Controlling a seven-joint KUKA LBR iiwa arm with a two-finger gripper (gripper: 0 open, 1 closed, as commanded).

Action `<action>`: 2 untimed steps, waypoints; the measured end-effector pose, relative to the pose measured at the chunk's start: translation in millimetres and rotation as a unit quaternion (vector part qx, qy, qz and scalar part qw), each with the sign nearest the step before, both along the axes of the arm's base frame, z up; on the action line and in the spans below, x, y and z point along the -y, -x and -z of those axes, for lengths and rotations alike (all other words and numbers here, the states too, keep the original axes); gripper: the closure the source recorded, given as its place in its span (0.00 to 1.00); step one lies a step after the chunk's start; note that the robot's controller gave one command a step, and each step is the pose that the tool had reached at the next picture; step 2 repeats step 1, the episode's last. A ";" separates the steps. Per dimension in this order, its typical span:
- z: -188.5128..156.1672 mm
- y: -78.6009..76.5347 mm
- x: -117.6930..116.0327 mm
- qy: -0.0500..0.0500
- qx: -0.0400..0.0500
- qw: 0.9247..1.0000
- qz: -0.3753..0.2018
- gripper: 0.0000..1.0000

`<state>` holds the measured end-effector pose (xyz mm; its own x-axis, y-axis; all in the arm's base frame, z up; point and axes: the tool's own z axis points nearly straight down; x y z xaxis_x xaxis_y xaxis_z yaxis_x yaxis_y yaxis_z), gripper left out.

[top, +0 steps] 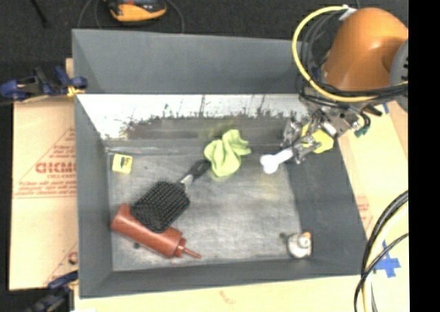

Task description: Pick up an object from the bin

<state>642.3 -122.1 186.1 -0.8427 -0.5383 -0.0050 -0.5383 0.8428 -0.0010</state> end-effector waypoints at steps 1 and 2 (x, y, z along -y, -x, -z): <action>-39.3 7.6 -13.3 0.001 -0.002 1.000 -0.022 1.00; -39.3 7.6 -13.3 0.001 -0.002 1.000 -0.022 1.00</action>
Offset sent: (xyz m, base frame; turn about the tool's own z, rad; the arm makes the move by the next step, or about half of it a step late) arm -0.0096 -0.0323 -0.1161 -0.0465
